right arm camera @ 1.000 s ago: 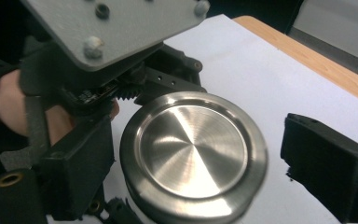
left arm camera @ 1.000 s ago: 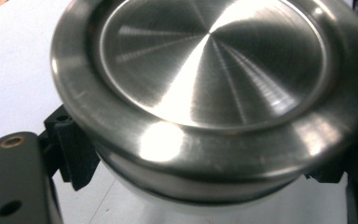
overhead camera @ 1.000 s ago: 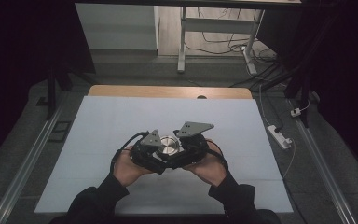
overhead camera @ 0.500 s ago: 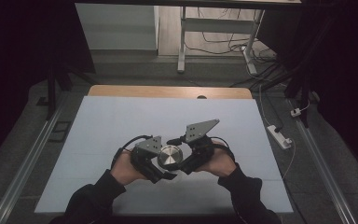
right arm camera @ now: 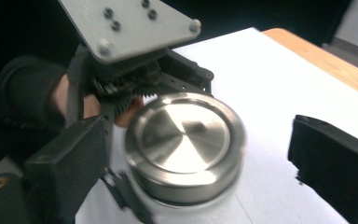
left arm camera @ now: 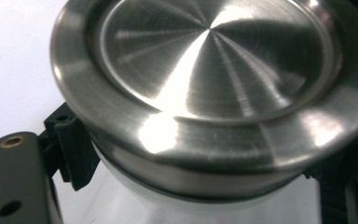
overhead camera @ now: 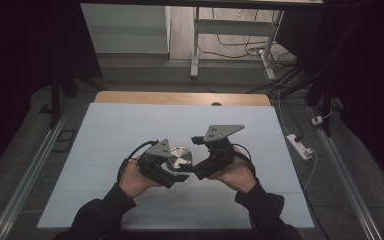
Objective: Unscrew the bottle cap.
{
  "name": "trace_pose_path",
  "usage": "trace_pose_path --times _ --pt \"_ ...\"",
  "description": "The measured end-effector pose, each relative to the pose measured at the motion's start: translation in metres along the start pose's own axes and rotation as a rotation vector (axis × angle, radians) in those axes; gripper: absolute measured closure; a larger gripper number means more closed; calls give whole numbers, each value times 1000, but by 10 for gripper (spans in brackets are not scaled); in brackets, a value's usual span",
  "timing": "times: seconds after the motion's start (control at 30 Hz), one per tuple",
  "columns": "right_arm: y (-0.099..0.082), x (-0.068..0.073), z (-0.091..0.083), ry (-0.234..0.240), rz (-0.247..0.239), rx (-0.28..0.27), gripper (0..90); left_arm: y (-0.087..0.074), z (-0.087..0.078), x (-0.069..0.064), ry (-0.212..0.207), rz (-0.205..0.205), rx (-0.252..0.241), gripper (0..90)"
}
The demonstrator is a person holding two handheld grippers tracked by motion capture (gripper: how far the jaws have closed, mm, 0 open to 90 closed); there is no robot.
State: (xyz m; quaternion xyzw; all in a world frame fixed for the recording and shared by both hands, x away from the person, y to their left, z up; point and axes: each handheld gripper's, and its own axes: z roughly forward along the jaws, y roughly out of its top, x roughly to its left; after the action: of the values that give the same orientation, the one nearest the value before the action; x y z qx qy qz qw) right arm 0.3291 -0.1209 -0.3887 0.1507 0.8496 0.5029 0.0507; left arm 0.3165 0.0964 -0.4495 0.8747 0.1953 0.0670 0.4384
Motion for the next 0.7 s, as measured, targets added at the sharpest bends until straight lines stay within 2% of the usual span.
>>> trace_pose_path --times 0.07,0.13,0.23,0.3,0.33,0.37,0.4,0.43,0.57,0.63,0.7 --pt "2 6 5 -49 30 3 78 0 0 0 11 -11 -3 151" --pt "2 12 13 -74 21 13 104 1 1 -1 28 -25 0 151" --pt "0 19 23 -120 3 40 123 2 1 -3 38 -20 4 151" --pt "-1 20 26 -125 -1 51 144 3 1 -5 28 -4 10 151" --pt "-3 22 28 -134 -26 54 189 3 1 -5 -3 -1 3 151" --pt "-2 22 27 -122 -25 53 193 3 1 -5 -3 -1 3 151" --pt "-2 21 25 -103 -24 60 194 2 1 -3 -48 18 -3 151" --pt "-2 20 24 -78 -31 67 194 1 1 -3 -70 28 -10 151" --pt "-3 13 18 45 -58 59 196 0 -1 -2 -156 74 -16 151" --pt "-4 8 16 114 -45 39 196 0 -1 -2 -171 84 -18 151" --pt "-6 5 15 168 -47 31 196 0 -2 -3 -213 113 -12 151"
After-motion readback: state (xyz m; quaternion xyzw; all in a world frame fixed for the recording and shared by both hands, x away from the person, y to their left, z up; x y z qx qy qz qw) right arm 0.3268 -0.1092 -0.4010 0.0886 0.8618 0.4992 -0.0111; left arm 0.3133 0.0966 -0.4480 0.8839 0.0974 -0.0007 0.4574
